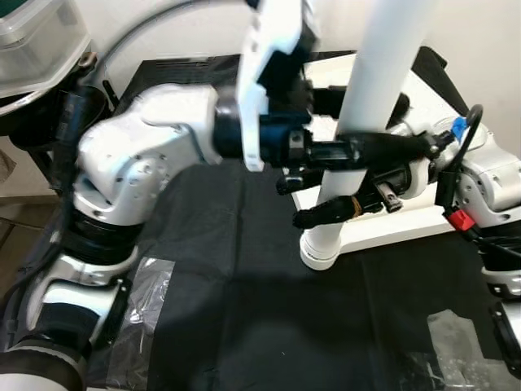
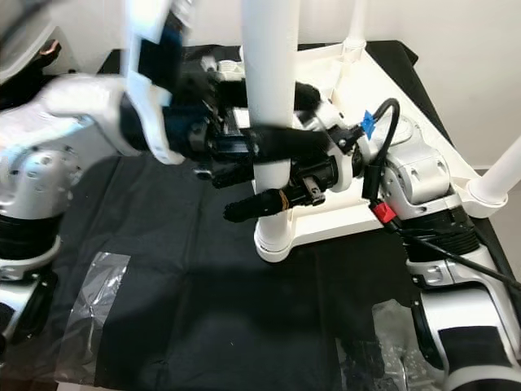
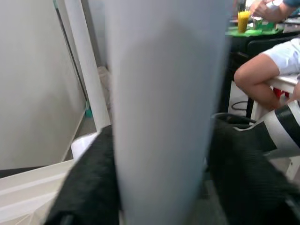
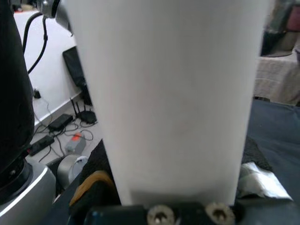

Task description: Building children table

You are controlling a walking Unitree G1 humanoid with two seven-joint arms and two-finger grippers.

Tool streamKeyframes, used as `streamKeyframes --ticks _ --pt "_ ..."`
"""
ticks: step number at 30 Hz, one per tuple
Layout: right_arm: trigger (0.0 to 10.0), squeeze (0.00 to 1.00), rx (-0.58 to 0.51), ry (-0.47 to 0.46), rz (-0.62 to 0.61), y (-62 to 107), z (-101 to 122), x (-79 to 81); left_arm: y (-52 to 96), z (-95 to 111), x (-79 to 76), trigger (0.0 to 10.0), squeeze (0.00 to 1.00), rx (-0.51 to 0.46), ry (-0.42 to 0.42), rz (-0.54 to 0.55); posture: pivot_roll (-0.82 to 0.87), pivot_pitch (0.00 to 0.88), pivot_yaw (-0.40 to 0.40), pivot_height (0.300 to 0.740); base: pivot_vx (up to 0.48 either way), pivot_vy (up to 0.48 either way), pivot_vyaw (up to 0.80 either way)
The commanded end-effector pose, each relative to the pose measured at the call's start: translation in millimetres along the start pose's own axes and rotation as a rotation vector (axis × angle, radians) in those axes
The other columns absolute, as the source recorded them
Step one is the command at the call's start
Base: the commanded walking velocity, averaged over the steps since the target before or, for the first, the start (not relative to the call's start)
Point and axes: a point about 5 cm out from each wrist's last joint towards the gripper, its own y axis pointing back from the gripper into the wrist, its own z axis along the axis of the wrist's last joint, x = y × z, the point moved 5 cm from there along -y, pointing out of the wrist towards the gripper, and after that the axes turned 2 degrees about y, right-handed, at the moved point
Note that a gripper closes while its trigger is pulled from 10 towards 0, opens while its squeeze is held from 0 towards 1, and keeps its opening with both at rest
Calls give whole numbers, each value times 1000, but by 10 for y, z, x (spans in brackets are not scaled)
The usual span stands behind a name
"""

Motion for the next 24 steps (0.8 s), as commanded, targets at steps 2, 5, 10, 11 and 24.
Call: streamKeyframes --ticks 2,5,10,11,24 --pt "0 0 -17 -5 -31 -5 -21 13 3 -18 65 10000 1000 0 26 34 63 215 96 740 0 0 0" --pt "0 0 -38 -8 -72 22 -16 6 38 27 191 10000 1000 -24 26 102 61 216 96 740 0 0 0" --pt "0 0 -49 -21 -111 56 -44 16 120 96 420 10000 1000 -61 27 222 64 219 95 740 0 0 0" --pt "0 0 -48 -25 -118 64 -54 21 147 117 483 10000 1000 -71 26 256 65 220 94 740 0 0 0" --pt "0 0 -18 -49 -207 71 -133 -74 1398 159 1108 10000 1000 -145 46 892 60 237 73 740 0 0 0"
